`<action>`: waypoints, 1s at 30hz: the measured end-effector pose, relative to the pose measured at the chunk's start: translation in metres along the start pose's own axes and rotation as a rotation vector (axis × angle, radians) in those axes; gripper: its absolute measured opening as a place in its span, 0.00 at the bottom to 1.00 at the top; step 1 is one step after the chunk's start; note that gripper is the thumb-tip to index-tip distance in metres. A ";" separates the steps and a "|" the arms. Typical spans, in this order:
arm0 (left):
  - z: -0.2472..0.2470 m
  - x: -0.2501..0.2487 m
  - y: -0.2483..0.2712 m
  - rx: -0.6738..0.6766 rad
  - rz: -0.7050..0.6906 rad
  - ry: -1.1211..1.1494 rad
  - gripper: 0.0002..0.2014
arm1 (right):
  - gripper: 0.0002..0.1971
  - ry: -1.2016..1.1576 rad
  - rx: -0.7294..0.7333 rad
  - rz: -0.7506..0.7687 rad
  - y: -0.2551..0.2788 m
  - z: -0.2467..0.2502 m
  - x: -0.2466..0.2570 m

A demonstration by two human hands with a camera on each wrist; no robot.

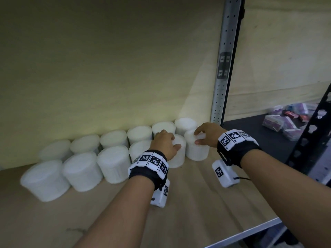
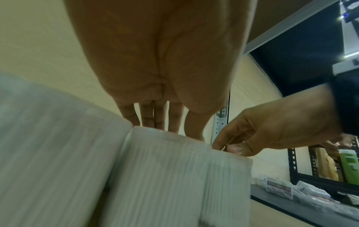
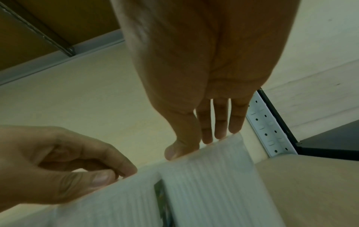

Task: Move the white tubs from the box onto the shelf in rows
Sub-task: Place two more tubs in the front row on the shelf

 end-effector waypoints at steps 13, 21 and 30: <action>0.001 -0.001 0.000 0.014 -0.004 -0.016 0.23 | 0.25 -0.109 -0.133 -0.115 -0.009 0.003 0.002; 0.000 -0.002 0.000 0.015 -0.003 -0.022 0.23 | 0.33 0.107 -0.085 -0.134 -0.012 -0.010 0.008; 0.000 -0.003 -0.001 0.016 -0.003 -0.033 0.23 | 0.22 0.020 0.006 -0.094 -0.007 -0.004 0.013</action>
Point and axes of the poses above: each hand's wrist, its own y-axis away from the middle knuckle, its own z-axis out of the back of the hand, x = y × z, the point moved 3 cm from there along -y, towards the middle knuckle, and after that the axes turned 5 degrees about -y, right-handed, at the moved point
